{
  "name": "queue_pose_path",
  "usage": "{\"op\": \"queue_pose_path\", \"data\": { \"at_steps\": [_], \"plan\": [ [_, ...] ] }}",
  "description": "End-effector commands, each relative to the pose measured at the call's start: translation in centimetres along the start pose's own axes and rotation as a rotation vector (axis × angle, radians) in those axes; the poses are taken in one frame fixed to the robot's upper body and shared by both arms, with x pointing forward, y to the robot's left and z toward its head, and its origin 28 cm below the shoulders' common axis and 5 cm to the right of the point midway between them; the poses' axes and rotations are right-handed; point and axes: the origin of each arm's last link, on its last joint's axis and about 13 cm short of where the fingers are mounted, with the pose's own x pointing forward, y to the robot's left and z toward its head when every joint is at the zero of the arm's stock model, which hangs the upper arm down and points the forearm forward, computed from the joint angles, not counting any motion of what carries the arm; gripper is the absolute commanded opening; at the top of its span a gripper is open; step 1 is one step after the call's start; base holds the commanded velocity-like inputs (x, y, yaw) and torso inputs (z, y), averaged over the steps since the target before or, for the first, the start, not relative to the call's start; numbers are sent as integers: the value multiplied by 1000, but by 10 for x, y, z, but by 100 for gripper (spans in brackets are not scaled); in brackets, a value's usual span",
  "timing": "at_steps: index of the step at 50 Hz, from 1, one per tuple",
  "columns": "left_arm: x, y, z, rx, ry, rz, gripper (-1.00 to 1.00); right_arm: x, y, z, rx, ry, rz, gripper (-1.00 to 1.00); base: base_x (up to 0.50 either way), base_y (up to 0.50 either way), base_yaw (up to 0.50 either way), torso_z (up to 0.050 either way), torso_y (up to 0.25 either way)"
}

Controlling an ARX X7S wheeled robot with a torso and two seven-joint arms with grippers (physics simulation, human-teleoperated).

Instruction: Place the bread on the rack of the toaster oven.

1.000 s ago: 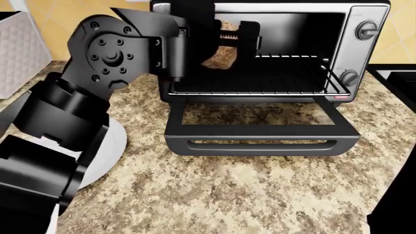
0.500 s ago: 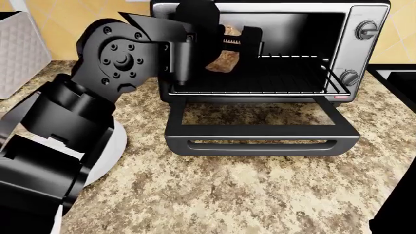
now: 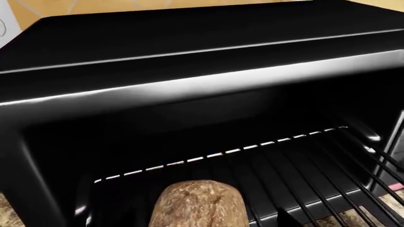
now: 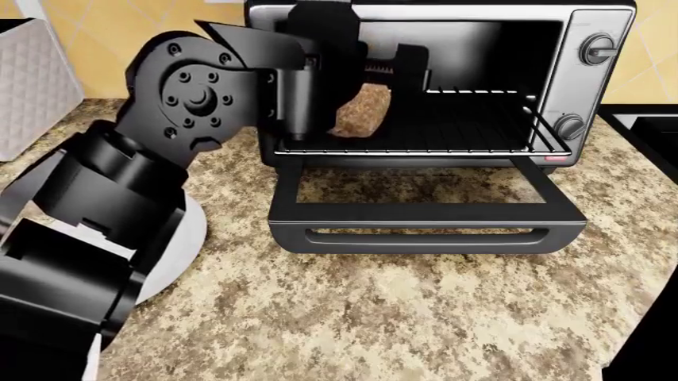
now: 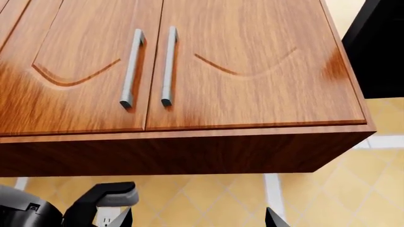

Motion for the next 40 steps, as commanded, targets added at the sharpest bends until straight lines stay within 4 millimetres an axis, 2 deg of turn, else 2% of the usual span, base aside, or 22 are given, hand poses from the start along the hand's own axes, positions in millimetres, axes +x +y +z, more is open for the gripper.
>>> {"op": "queue_pose_path", "data": {
  "at_steps": [1, 17, 25, 40],
  "plan": [
    [-6, -1, 5, -7, -5, -2, 100, -1, -1, -1, 1, -4, 4, 100, 0, 0, 0, 0, 0],
    [-24, 1, 13, -15, -32, -4, 100, -1, -1, -1, 0, -15, 19, 100, 0, 0, 0, 0, 0],
    [-29, 6, 11, -25, -36, -2, 100, -1, -1, -1, -3, -15, 29, 100, 0, 0, 0, 0, 0],
    [-50, 14, 10, -47, -51, -10, 100, 0, -1, -1, -8, -20, 53, 100, 0, 0, 0, 0, 0]
  ]
}}
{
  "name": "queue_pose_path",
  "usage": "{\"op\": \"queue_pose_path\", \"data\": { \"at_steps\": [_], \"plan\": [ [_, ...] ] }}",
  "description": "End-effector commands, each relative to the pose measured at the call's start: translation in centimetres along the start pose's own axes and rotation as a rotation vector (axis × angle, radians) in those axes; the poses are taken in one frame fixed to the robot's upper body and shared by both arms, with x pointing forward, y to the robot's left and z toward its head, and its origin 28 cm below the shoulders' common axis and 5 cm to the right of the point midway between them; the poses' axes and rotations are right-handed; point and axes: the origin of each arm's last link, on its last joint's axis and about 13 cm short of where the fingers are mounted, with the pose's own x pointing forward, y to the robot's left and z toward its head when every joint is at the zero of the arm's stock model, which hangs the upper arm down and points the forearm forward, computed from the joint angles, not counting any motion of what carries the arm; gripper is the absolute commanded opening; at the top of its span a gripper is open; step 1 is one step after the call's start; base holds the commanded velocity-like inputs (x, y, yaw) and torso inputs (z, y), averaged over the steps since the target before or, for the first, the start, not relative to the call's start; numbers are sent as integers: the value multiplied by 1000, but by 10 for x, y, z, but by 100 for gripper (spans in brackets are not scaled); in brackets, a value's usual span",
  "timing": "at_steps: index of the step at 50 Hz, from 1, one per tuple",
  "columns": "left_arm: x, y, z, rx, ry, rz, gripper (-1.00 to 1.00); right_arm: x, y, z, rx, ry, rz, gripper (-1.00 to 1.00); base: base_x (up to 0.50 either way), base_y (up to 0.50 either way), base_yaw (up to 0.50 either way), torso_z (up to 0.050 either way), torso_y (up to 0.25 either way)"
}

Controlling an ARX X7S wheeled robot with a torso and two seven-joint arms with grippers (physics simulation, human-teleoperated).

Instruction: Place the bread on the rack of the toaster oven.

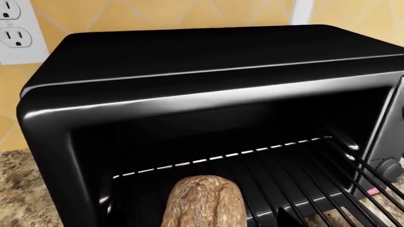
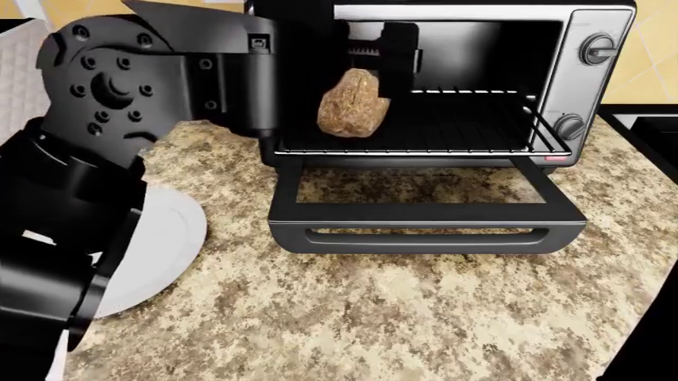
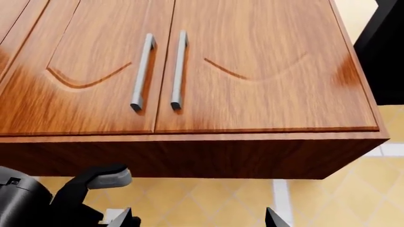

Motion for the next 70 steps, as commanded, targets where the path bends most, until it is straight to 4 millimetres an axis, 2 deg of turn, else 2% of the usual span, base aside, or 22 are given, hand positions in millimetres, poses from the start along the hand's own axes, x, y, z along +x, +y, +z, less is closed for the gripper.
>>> {"op": "queue_pose_path", "data": {
  "at_steps": [1, 19, 30, 38, 39, 42, 43, 54, 61, 70],
  "plan": [
    [-15, 8, 0, -16, -12, -2, 100, 0, 0, 0, -3, -4, 17, 100, 0, 0, 0, 0, 0],
    [-48, 21, -1, -52, -39, -19, 100, 0, 0, 0, 1, -4, 32, 100, 0, 0, 0, 0, 0],
    [-81, 41, -3, -111, -69, -11, 100, 0, 0, 0, -1, -5, 45, 100, 0, 0, 0, 0, 0],
    [-94, 51, -12, -127, -75, 1, 100, 1, 0, 0, -1, -4, 54, 100, 0, 0, 0, 0, 0],
    [-95, 53, -14, -130, -72, 6, 100, 14, 6, 10, 5, -21, 53, 100, 0, 0, 0, 0, 0],
    [-100, 58, -15, -135, -77, 16, 100, 18, 5, 11, 7, -28, 51, 100, 0, 0, 0, 0, 0],
    [-115, 78, -27, -118, -114, 92, 100, 18, 5, 11, 4, -13, 69, 100, 0, 0, 0, 0, 0],
    [-119, 95, -36, -153, -121, 141, 100, 19, 5, 11, 8, 0, 80, 100, 0, 0, 0, 0, 0],
    [-117, 106, -49, -170, -103, 174, 100, 22, 5, 11, 10, 6, 92, 100, 0, 0, 0, 0, 0],
    [-125, 112, -61, -194, -101, 191, 100, 22, 5, 11, 11, 2, 93, 100, 0, 0, 0, 0, 0]
  ]
}}
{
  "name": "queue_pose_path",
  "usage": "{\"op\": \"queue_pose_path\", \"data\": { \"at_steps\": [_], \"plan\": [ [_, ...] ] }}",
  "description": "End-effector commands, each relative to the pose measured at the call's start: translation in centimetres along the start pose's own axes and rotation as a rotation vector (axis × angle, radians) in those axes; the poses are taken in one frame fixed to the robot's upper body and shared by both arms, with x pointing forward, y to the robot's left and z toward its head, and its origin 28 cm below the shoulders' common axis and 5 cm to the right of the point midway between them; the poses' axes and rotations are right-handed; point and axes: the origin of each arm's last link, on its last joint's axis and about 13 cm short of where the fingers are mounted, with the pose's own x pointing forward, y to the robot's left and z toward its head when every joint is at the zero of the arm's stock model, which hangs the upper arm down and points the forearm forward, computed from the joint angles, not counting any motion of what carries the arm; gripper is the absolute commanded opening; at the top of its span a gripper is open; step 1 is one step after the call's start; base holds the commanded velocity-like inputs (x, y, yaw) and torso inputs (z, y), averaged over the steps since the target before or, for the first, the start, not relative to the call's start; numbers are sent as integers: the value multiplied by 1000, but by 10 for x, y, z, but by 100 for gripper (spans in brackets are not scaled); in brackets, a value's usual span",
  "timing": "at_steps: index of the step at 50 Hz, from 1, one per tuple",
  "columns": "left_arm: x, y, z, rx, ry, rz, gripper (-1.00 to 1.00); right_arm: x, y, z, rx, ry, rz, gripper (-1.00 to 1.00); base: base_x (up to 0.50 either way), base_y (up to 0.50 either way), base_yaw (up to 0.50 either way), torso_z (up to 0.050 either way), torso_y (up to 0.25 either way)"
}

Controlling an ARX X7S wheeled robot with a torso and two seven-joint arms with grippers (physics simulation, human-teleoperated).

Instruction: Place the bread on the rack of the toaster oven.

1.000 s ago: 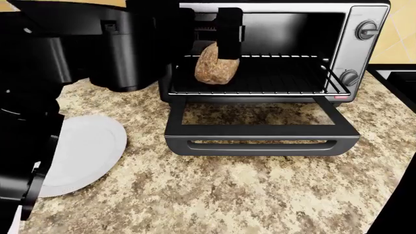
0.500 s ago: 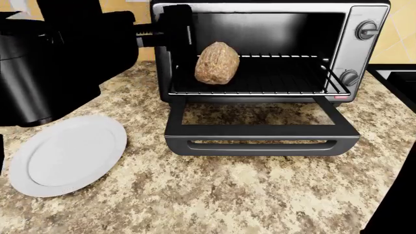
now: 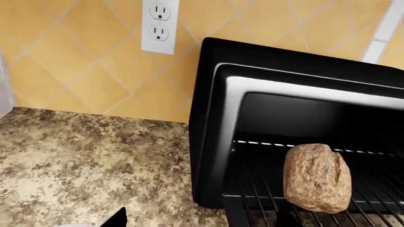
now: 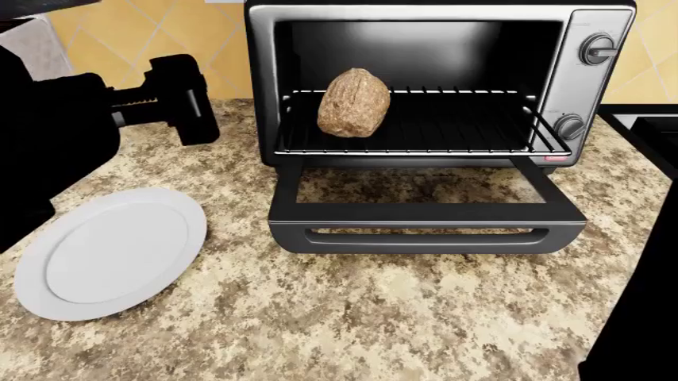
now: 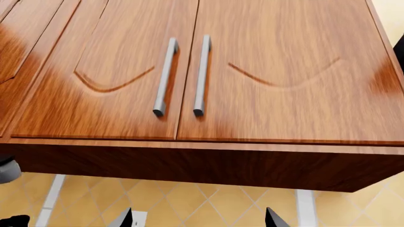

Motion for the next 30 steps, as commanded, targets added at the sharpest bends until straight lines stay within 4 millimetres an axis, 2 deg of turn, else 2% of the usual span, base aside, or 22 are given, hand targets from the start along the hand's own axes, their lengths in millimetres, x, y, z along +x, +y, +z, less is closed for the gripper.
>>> {"op": "queue_pose_path", "data": {
  "at_steps": [1, 17, 30],
  "plan": [
    [-9, 14, -13, -21, 0, 34, 100, 1, 0, 1, 1, 1, 7, 100, 0, 0, 0, 0, 0],
    [-23, 27, -28, -56, -115, 49, 100, 5, -1, 1, -9, 2, 14, 100, 0, 0, 0, 0, 0],
    [-31, 34, -30, -46, -229, 64, 100, 8, -2, 1, -20, -3, 2, 100, 0, 0, 0, 0, 0]
  ]
}}
